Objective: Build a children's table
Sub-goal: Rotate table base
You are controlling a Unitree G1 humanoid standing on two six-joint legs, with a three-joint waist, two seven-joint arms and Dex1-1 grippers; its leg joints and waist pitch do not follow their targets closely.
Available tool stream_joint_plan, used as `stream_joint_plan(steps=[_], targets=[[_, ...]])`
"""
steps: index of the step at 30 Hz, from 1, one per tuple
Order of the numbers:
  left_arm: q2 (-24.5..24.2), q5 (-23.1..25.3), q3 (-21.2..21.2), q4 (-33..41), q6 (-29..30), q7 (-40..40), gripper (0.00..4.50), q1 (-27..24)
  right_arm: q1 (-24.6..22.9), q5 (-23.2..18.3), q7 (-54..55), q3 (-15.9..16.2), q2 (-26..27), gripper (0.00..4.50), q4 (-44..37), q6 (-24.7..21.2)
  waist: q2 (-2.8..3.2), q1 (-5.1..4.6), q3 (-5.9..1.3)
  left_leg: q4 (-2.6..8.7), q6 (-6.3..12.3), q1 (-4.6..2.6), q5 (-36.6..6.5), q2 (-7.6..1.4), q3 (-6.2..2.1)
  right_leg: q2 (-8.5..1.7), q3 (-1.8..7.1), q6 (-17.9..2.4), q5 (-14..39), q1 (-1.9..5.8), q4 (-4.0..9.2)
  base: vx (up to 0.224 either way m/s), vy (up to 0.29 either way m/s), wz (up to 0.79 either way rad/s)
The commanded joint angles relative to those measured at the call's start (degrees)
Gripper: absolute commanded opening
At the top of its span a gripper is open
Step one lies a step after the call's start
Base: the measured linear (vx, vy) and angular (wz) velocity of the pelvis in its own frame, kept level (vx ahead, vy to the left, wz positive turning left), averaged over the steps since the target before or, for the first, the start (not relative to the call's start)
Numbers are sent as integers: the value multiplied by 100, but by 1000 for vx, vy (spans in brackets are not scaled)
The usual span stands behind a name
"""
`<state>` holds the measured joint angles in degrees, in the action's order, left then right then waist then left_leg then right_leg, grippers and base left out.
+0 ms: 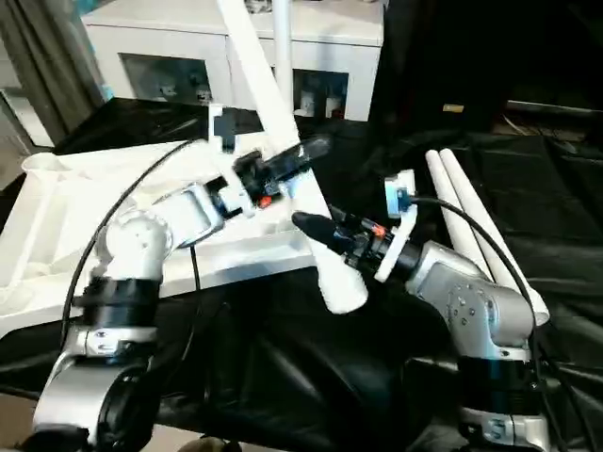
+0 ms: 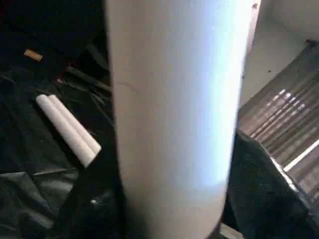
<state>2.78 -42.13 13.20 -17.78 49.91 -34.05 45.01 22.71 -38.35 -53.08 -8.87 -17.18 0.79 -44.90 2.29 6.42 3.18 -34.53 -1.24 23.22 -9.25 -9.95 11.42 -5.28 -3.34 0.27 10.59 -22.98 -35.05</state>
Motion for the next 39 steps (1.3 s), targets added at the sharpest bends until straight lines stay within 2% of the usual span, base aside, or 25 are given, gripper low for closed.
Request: stream_joint_plan(steps=[1,3,4,5,9,10,11,12,13,14,15,16,17,18,20,23,27,28,30,32,33,36,39], targets=[[-14,-146,-14,153,38,-115,253,34,50,-82,-9,-5,-70,184,-37,3,-111,4,-425,374,229,-163,-966,-272,-151,-329,192,-1133,1269,261,461,0,0,0],[-10,-165,-14,186,29,-169,235,38,52,-123,7,-17,-77,184,-46,-1,-113,2,-425,379,211,-164,-996,-274,-155,-330,193,-1105,1319,264,465,0,0,0],[-16,-183,-8,214,43,-153,235,34,43,-116,19,-5,-73,184,-61,10,-93,6,-426,378,205,-164,-992,-276,-158,-331,194,-1096,1309,261,464,0,0,0],[-19,-207,5,227,39,-112,216,39,37,-98,33,9,-66,184,-63,36,-100,2,-427,379,201,-159,-984,-278,-159,-330,195,-1094,1282,263,460,0,0,0],[-35,-245,40,236,75,-71,190,52,29,-32,78,46,-46,184,-79,94,-89,4,-432,382,196,-161,-952,-277,-163,-326,192,-1117,1183,265,451,0,0,0],[-40,-248,40,251,94,-34,190,55,30,9,111,63,-32,184,-67,140,-70,8,-432,384,184,-165,-971,-279,-165,-325,190,-1129,1167,259,447,0,0,0],[-45,-246,36,265,101,-18,187,55,34,28,135,71,-22,184,-55,160,-81,1,-431,383,183,-160,-975,-276,-163,-322,191,-1129,1151,263,449,0,0,0],[-51,-203,22,303,77,86,186,55,51,67,218,80,8,219,-7,208,-61,5,-428,388,171,-166,-1015,-279,-164,-326,192,-1142,1166,259,453,0,0,0],[-59,-136,3,324,41,187,184,62,71,90,300,75,38,254,29,230,-43,6,-428,392,139,-167,-1060,-285,-171,-330,192,-1149,1162,258,446,0,0,0],[-78,-37,-46,354,-18,261,184,69,84,119,355,86,55,254,38,251,-43,1,-428,394,132,-169,-1082,-284,-171,-330,191,-1146,1174,256,457,0,0,0],[-134,220,-176,408,-168,415,184,91,85,258,445,190,64,254,-18,363,-15,6,-425,405,93,-169,-1111,-291,-184,-329,189,-1125,1177,258,455,0,0,0],[-166,372,-279,455,-220,497,184,105,92,512,643,291,90,256,-42,561,-40,-11,-421,411,56,-177,-1170,-288,-179,-312,190,-1060,1228,252,470,0,0,0],[-166,372,-279,455,-220,497,183,105,92,512,643,291,90,275,-42,561,-41,-9,-425,415,25,-173,-1161,-292,-185,-322,194,-1027,1235,255,464,0,0,0],[-212,662,-450,527,-251,746,183,155,171,857,1101,411,204,290,-5,730,-9,-11,-423,420,-9,-174,-1177,-286,-186,-323,193,-975,1286,251,472,0,0,0],[-259,992,-662,612,-343,974,183,194,262,1066,1474,517,330,301,31,746,-2,-48,-421,433,-85,-175,-1222,-275,-194,-307,188,-926,1325,243,474,0,0,0],[-240,1260,-807,689,-348,1386,183,260,339,1417,1823,829,423,301,21,736,8,-61,-418,431,-131,-183,-1283,-276,-192,-306,194,-930,1304,242,471,0,0,0],[-225,1422,-910,773,-345,1676,183,294,407,1891,2047,1292,436,301,139,875,13,-67,-434,419,-107,-157,-1134,-269,-194,-297,191,-995,938,256,431,0,0,0],[-223,1431,-914,771,-342,1675,183,296,420,1931,2083,1320,452,301,176,876,15,-79,-433,417,-100,-154,-1136,-259,-189,-293,190,-1024,885,263,431,0,0,0],[-227,1503,-949,772,-343,1695,183,304,482,2048,2234,1397,522,265,329,853,14,-88,-432,413,-66,-154,-1144,-252,-184,-298,191,-1067,881,265,435,0,0,0],[-228,1515,-952,783,-332,1712,183,299,514,2076,2307,1418,549,260,395,816,12,-98,-425,420,-58,-154,-1202,-260,-189,-303,192,-1075,950,267,437,0,0,0],[-228,1515,-952,783,-332,1712,183,299,514,2076,2307,1418,549,260,395,816,14,-98,-426,417,-51,-158,-1216,-260,-186,-302,192,-1080,950,267,440,0,0,0],[-269,1482,-953,834,-296,1742,183,271,518,2065,2298,1419,525,218,397,761,19,-104,-423,421,-41,-166,-1253,-263,-184,-295,195,-1073,972,261,443,0,0,0],[-277,1491,-942,832,-280,1741,183,273,521,1967,2174,1351,494,195,353,786,10,-108,-424,421,-46,-165,-1266,-265,-186,-300,197,-1071,971,267,443,0,0,0]])
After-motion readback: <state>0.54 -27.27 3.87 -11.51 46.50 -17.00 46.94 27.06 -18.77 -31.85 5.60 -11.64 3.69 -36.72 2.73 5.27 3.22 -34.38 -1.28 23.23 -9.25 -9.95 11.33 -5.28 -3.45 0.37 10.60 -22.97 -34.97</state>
